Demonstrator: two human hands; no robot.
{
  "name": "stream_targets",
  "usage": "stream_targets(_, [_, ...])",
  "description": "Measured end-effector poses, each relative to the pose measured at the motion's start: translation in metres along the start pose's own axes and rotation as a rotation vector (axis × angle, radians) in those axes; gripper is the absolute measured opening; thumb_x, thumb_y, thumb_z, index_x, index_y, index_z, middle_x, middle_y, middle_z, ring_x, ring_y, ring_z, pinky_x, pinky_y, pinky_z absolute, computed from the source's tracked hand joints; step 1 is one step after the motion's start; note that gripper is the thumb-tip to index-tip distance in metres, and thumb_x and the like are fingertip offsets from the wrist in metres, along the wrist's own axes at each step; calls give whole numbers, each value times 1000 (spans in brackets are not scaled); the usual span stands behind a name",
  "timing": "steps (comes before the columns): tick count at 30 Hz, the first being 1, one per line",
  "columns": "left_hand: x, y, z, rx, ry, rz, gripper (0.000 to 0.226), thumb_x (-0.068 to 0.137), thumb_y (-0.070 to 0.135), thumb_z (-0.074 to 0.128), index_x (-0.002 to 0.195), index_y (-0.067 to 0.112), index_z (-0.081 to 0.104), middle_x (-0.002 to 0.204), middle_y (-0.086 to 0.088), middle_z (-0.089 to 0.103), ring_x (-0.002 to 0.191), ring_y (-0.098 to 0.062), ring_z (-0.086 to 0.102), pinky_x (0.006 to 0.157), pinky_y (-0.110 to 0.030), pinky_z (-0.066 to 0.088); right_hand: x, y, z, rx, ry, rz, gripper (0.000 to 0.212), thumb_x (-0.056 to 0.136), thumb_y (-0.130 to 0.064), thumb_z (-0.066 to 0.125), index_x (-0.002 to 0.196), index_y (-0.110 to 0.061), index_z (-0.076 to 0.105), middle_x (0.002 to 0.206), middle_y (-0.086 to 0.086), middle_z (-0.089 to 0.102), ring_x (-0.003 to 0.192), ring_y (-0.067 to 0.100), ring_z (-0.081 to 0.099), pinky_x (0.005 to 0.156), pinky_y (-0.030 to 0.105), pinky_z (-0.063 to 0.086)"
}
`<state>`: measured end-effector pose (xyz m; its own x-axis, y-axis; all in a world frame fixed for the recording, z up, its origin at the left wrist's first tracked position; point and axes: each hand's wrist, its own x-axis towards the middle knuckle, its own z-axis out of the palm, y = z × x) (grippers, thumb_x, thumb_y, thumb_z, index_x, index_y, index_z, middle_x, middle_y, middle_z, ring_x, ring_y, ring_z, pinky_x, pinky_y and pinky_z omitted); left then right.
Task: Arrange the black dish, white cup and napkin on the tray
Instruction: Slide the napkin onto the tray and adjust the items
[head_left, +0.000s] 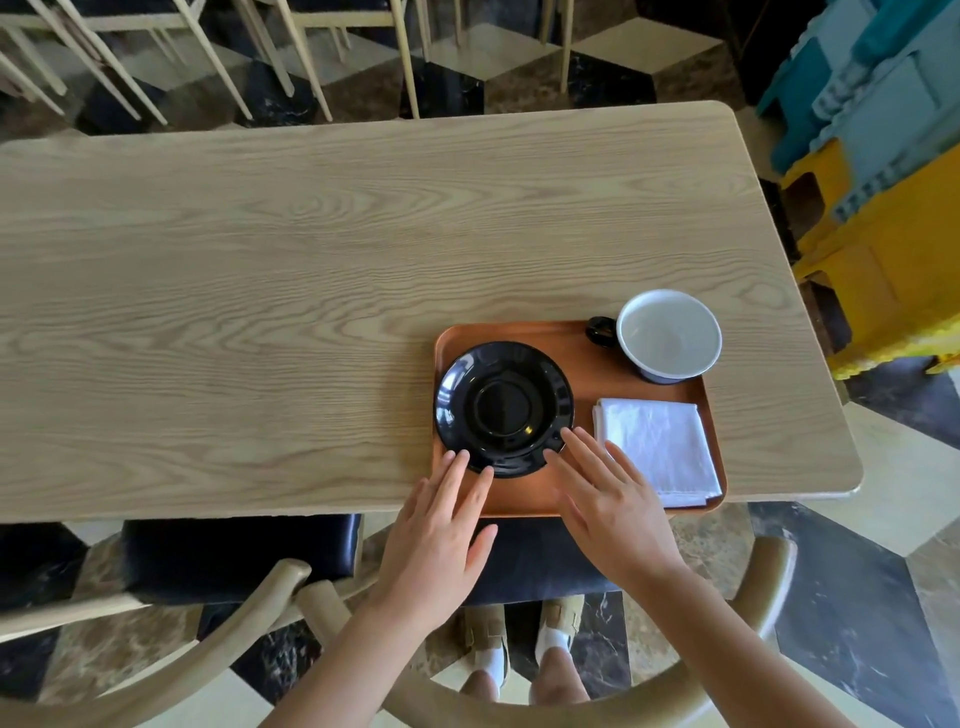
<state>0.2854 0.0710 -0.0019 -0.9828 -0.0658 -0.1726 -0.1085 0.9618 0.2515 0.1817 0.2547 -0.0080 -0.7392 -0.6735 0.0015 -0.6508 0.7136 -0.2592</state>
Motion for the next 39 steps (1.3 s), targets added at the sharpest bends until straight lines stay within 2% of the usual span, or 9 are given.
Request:
stream_targets(6, [3,2,-3,44,-12,-13,54,91,43,31,136,17,43,143,-13,44,134,-27,38,99,-45,45,2,-2,-1,0,-8,-4,42,90,-27,34,122,-13,56,132,13,56,129,28,44,103,50,41])
stream_targets(14, [89,40,-46,15,199,150,53,91,40,34,132,9,48,136,-15,51,130,-27,44,102,-47,41,42,44,-51,-52,305,130,36,87,-26,45,112,-10,64,122,14,63,116,31,57,96,50,45])
stream_targets(20, [181,86,-48,16,207,184,51,88,36,47,129,6,50,135,-19,51,127,-32,46,95,-48,44,66,106,-73,-159,233,341,46,87,-32,39,122,-8,57,129,19,57,122,34,51,98,52,42])
stream_targets(23, [202,98,-44,21,123,174,57,89,33,54,137,8,40,145,-20,38,136,-33,32,103,-49,35,69,127,-70,-158,155,391,46,87,-28,53,129,-9,51,137,19,50,129,34,43,104,52,36])
stream_targets(25, [209,100,-40,57,67,169,61,92,36,47,144,11,27,153,-16,24,141,-29,19,110,-47,24,67,134,-68,-126,109,413,50,88,-27,55,134,-11,45,143,16,44,134,31,36,108,49,30])
stream_targets(27, [209,101,-38,48,69,157,62,93,36,44,146,13,21,154,-12,22,141,-25,18,110,-43,21,65,137,-68,-66,79,416,51,90,-29,51,138,-13,40,146,12,40,135,28,34,107,44,30])
stream_targets(30, [207,99,-35,-41,90,150,62,92,36,46,145,14,23,145,-9,41,130,-26,39,102,-38,33,66,135,-70,132,65,454,52,92,-24,49,141,-16,34,140,9,46,123,28,46,90,38,44])
stream_targets(33, [207,95,-35,-256,83,126,59,91,31,53,143,13,31,134,-9,54,119,-26,51,96,-35,42,68,132,-69,341,111,486,53,90,-13,50,140,-16,36,119,15,59,103,31,56,74,28,40])
stream_targets(39, [198,83,-36,-489,107,59,53,88,20,60,138,16,42,133,-4,56,124,-18,48,95,-14,29,71,126,-65,428,141,460,53,89,-6,48,140,-17,38,121,14,59,106,27,56,75,23,36])
